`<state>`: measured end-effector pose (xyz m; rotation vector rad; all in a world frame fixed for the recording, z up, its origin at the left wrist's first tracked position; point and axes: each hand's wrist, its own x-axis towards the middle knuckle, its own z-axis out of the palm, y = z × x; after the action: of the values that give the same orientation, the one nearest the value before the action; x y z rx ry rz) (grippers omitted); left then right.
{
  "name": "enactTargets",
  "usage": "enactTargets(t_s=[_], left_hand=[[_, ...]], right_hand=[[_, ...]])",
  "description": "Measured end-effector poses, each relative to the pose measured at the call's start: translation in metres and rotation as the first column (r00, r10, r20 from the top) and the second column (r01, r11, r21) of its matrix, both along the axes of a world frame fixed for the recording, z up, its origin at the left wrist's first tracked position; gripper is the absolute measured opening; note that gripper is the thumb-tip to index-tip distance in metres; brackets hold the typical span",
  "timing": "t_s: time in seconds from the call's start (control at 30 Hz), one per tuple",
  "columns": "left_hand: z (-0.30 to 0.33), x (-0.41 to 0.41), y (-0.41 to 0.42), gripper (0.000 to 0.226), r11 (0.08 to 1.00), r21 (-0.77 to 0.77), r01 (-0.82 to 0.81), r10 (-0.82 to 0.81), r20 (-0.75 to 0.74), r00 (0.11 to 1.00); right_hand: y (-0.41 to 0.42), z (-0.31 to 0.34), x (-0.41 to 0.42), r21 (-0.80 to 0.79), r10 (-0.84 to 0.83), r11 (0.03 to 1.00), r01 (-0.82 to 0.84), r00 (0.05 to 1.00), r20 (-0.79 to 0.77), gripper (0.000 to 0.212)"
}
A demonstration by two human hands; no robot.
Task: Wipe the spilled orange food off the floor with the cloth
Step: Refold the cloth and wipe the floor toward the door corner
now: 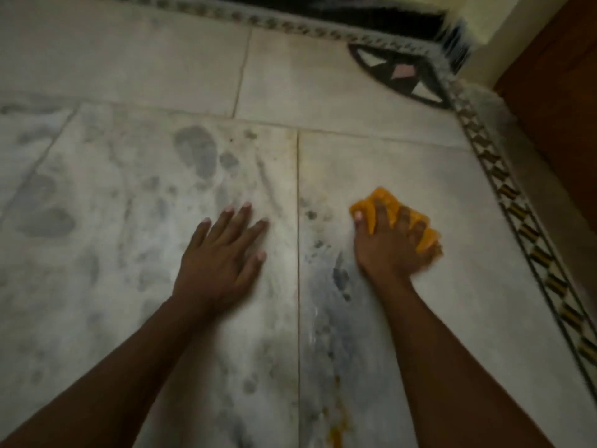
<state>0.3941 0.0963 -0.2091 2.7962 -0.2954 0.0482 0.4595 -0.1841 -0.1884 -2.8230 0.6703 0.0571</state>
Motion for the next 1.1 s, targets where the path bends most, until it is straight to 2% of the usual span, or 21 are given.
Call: enactTargets(t_s=[0.1,0.23,0.27,0.33,0.4,0.47,0.53,0.6,0.67,0.73,0.8,0.87,0.93,1.0,1.03,1.1], left_hand=[[-0.011,-0.014,0.005,0.066,0.999,0.006,-0.043,0.043,-0.007,0.999],[-0.016,-0.011,0.004,0.067,0.999,0.011,-0.033,0.033,-0.004,0.999],[-0.013,-0.011,0.004,0.066,1.000,0.006,-0.028,0.028,-0.009,1.000],[-0.005,-0.009,0.006,0.066,1.000,0.010,-0.020,0.020,-0.019,1.000],[0.000,-0.004,0.006,0.066,1.000,0.018,-0.019,0.019,-0.013,1.000],[-0.005,-0.011,0.004,0.066,0.999,0.019,-0.032,0.032,-0.016,0.999],[-0.013,-0.015,0.002,0.065,1.000,-0.006,-0.029,0.029,-0.023,0.999],[-0.017,-0.013,0.004,0.066,1.000,0.005,-0.028,0.028,-0.012,1.000],[-0.015,-0.009,0.004,0.067,0.999,-0.003,-0.034,0.034,0.000,0.999],[-0.009,-0.006,0.003,0.067,1.000,0.005,-0.030,0.030,-0.011,0.999],[-0.005,-0.007,0.004,0.066,1.000,-0.007,-0.021,0.021,-0.019,1.000],[-0.003,-0.008,0.004,0.066,1.000,-0.022,-0.001,0.000,-0.029,1.000],[-0.003,-0.008,0.006,0.067,0.999,-0.035,0.003,-0.004,-0.025,1.000],[-0.009,-0.009,0.005,0.070,1.000,-0.020,-0.011,0.010,-0.031,0.999],[-0.010,-0.011,0.005,0.072,1.000,-0.013,-0.024,0.023,-0.022,0.999],[-0.010,-0.011,0.003,0.077,0.999,-0.007,-0.040,0.040,-0.003,0.999]], right_hand=[[0.036,-0.018,-0.001,-0.023,0.122,0.992,-0.122,0.992,0.014,0.062],[0.043,-0.027,-0.082,-0.122,0.374,0.925,-0.359,0.919,0.126,0.060],[0.035,-0.024,-0.105,-0.127,0.365,0.927,-0.352,0.925,0.108,0.060],[0.011,-0.015,-0.127,-0.113,0.234,0.967,-0.227,0.971,0.050,0.060],[-0.007,-0.005,-0.107,-0.061,0.032,0.998,-0.034,0.999,-0.025,0.059],[-0.004,-0.006,-0.071,-0.011,-0.068,0.998,0.068,0.994,-0.087,0.060],[0.016,-0.010,-0.039,0.038,-0.037,0.998,0.040,0.996,-0.086,0.059],[0.042,-0.020,-0.035,0.037,0.122,0.992,-0.121,0.992,-0.015,0.057],[0.062,-0.026,-0.075,-0.045,0.296,0.955,-0.293,0.952,0.079,0.054],[0.062,-0.023,-0.136,-0.088,0.379,0.925,-0.370,0.917,0.125,0.055],[0.037,-0.018,-0.189,-0.079,0.353,0.934,-0.348,0.933,0.072,0.059],[0.005,-0.014,-0.207,-0.076,0.211,0.975,-0.209,0.977,0.023,0.061],[-0.004,-0.013,-0.178,-0.099,0.079,0.992,-0.078,0.997,0.003,0.060],[0.011,-0.020,-0.134,-0.044,0.005,0.999,-0.006,1.000,-0.025,0.059],[0.020,-0.023,-0.124,-0.048,0.009,0.999,-0.010,1.000,-0.016,0.058],[0.028,-0.029,-0.136,-0.125,0.122,0.986,-0.111,0.989,0.089,0.056]])
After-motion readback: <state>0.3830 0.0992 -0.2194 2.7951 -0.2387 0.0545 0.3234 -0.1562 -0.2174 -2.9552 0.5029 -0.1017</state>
